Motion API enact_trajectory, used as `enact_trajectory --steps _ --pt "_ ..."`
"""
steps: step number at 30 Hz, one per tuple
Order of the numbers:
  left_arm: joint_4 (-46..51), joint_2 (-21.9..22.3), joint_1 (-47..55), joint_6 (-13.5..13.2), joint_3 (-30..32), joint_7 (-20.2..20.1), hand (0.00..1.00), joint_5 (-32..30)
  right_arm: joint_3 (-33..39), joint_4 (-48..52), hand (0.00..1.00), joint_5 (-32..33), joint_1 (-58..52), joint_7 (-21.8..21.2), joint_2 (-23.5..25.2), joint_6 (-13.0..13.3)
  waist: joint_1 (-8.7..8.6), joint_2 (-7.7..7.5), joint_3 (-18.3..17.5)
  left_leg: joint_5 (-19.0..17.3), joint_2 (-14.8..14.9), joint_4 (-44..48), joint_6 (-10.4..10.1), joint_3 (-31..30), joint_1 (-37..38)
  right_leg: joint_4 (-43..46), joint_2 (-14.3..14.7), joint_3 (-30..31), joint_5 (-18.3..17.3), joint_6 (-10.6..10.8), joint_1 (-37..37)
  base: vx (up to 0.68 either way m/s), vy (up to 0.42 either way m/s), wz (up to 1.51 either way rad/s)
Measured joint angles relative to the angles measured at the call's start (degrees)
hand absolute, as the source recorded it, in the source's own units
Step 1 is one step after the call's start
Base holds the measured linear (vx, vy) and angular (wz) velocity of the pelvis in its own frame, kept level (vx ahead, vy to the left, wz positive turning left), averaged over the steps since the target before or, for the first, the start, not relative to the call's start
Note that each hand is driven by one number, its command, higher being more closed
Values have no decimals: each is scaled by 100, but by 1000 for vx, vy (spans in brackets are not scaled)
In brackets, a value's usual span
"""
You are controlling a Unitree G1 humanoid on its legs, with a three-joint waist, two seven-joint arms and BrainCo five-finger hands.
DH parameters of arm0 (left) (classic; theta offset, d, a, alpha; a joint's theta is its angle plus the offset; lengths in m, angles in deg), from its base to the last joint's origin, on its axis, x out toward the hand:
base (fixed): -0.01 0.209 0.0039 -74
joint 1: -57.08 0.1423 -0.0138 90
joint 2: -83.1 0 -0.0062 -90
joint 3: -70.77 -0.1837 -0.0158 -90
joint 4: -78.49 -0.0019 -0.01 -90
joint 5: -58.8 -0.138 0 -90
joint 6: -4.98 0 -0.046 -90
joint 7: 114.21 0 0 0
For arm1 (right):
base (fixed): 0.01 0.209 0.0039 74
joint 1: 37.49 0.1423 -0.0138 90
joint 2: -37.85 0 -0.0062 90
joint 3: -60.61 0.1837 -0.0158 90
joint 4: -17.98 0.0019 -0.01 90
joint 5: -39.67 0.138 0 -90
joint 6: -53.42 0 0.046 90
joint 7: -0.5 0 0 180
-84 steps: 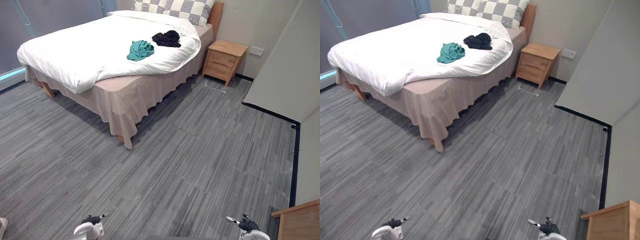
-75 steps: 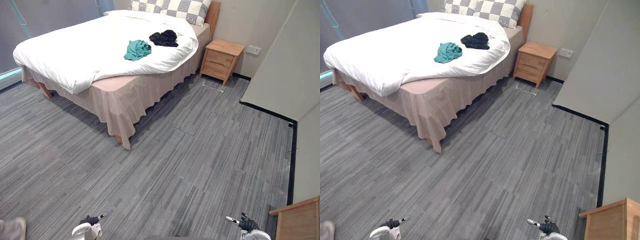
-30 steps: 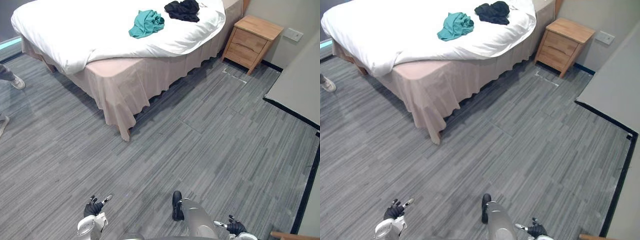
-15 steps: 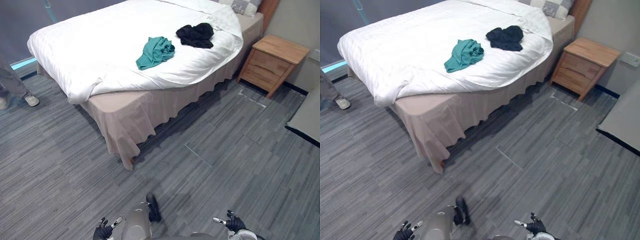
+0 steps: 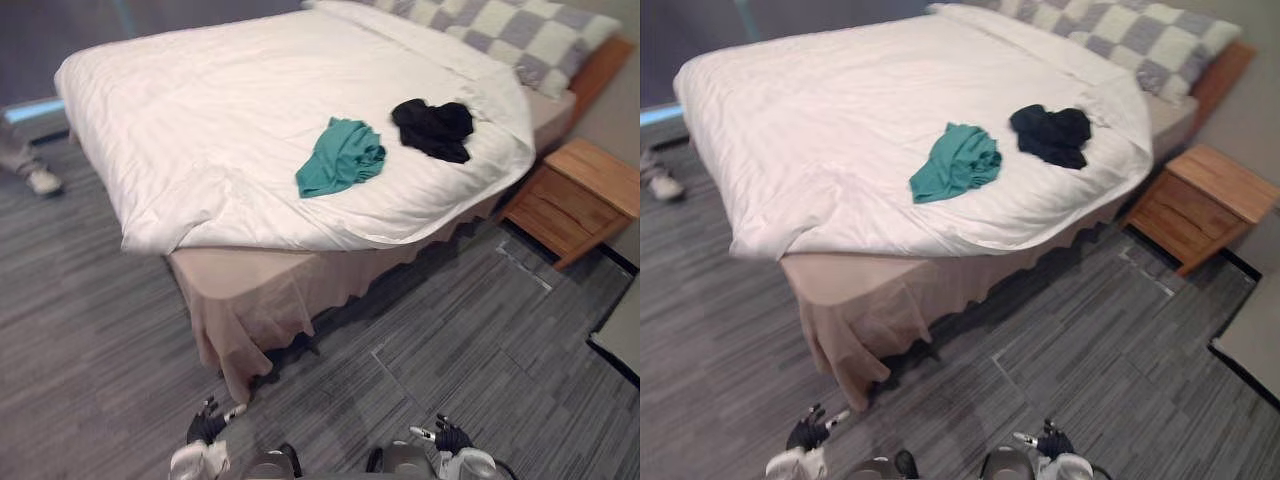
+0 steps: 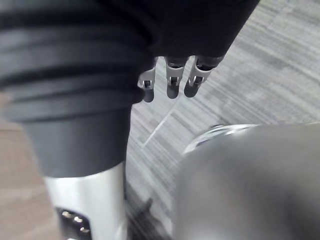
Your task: Tidy the bed and pick cloth on bed and put in laundry
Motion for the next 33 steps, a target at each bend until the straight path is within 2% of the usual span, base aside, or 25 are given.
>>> enact_trajectory --steps 1,2,3,4,5,6,7,9,14,15,17,18,19,20,23,24,25,26,27,29,31,33 --pt "12 -47 116 30 120 3 0 -2 -106 -9 0 4 -57 -17 69 -20 31 -190 -99 -76 -22 57 -148 -17 2 2 -76 -146 4 28 68 517 -646 44" --pt "-13 67 139 94 232 39 0 4 -98 -20 0 -3 -22 -43 45 -63 120 -68 -137 -130 133 135 -306 -3 1 -108 51 -312 -351 -76 202 449 -577 50" --pt "-51 354 151 138 281 109 0 14 -93 -14 0 2 54 -35 -206 -78 110 228 -167 98 439 88 -498 44 -37 -190 290 -564 -324 -212 338 266 -337 53" --pt "-80 443 146 147 280 115 0 15 -92 -14 0 2 63 -30 -275 -85 57 277 -187 248 465 -27 -518 54 -21 -252 319 -646 -377 -279 405 242 -297 81" --pt "-206 580 139 192 276 119 0 12 -85 -30 0 9 92 -27 -392 -119 42 378 -239 670 504 -409 -513 221 98 -407 362 -855 -474 -384 553 194 -271 77" --pt "-327 618 139 221 276 127 0 5 -73 -64 0 27 111 -20 -445 -153 30 416 -263 967 530 -602 -461 431 127 -472 386 -1028 -520 -457 640 218 -314 72" --pt "-366 617 140 220 276 131 0 1 -58 -70 0 28 113 -14 -457 -160 16 431 -272 1094 529 -650 -423 548 127 -508 386 -1105 -545 -493 699 110 -228 70" --pt "-386 610 165 161 311 230 0 -62 67 -164 0 24 111 -7 -473 -184 -42 438 -272 1402 508 -747 -215 1105 170 -644 384 -1414 -622 -569 977 57 -184 73" --pt "-282 584 92 -169 294 360 0 -219 140 -220 0 21 55 49 -478 -208 -174 462 -286 1420 446 -1171 -155 1436 301 -726 411 -1789 -720 -518 1158 -39 -29 48" --pt "-38 521 74 -298 231 568 0 -469 146 -198 0 15 -10 65 -475 -216 -184 501 -322 1299 446 -1256 -225 1437 298 -746 420 -1873 -705 -475 1164 -91 83 33" --pt "310 347 40 -418 116 838 0 -870 146 -186 0 14 -61 66 -443 -250 -183 415 -324 1254 400 -1264 -292 1421 220 -815 388 -1920 -659 -392 1179 -91 81 22" --pt "780 95 -8 -482 31 1038 0 -1231 143 -110 0 15 -164 63 -394 -258 -195 364 -357 1253 328 -1274 -291 1409 144 -918 330 -1959 -581 -316 1182 -65 60 16" --pt "971 -20 -45 -487 -10 1136 0 -1370 142 -78 0 12 -208 61 -381 -258 -196 329 -384 1254 296 -1274 -290 1390 116 -925 300 -1964 -572 -310 1168 -40 107 17" --pt "1380 -330 -178 -523 -138 1327 0 -1633 130 8 0 -13 -310 55 -370 -246 -200 282 -419 1264 215 -1322 -268 1351 110 -920 221 -1980 -569 -303 1162 -7 100 12" --pt "2108 -991 -744 -514 -320 1514 0 -1861 124 115 0 23 -535 75 -372 -183 -255 286 -443 1298 38 -1441 -204 1222 102 -878 68 -2037 -576 -234 1151 22 91 18" --pt "2206 -1076 -858 -516 -328 1542 0 -1864 124 129 0 22 -565 88 -373 -177 -264 301 -437 1293 13 -1449 -191 1207 102 -831 32 -2044 -600 -206 1139 55 76 16" --pt "2343 -1185 -1039 -517 -328 1601 0 -1863 124 160 0 22 -607 114 -373 -177 -299 296 -436 1275 -29 -1446 -162 1154 102 -637 -42 -2035 -717 -180 1087 74 72 21" --pt "2533 -1294 -1237 -531 -332 1650 0 -1860 120 245 0 16 -670 152 -371 -166 -389 317 -418 1261 -111 -1445 -138 1079 82 -125 -197 -1924 -1009 -178 878 98 69 36" --pt "2734 -1402 -1364 -530 -385 1659 0 -1863 110 250 0 16 -676 171 -367 -163 -473 271 -424 1272 -184 -1439 -156 944 38 308 -286 -1672 -1204 -241 686 89 39 38" --pt "3019 -1504 -1624 -474 -573 1729 0 -2105 89 250 0 18 -690 173 -342 -190 -561 252 -358 1312 -222 -1444 -177 839 14 492 -305 -1273 -1278 -281 639 112 15 41" --pt "3132 -1590 -1847 -461 -686 1799 0 -2272 83 281 0 23 -683 178 -335 -203 -546 222 -325 1315 -193 -1439 -185 885 27 300 -221 -1160 -1274 -284 683 121 -13 1" --pt "3121 -1875 -2023 -353 -690 1907 0 -2309 -38 363 0 19 -656 173 -334 -271 -531 185 -302 1314 -88 -1438 -187 1108 117 -28 -44 -1009 -1098 -357 785 116 -30 -35"
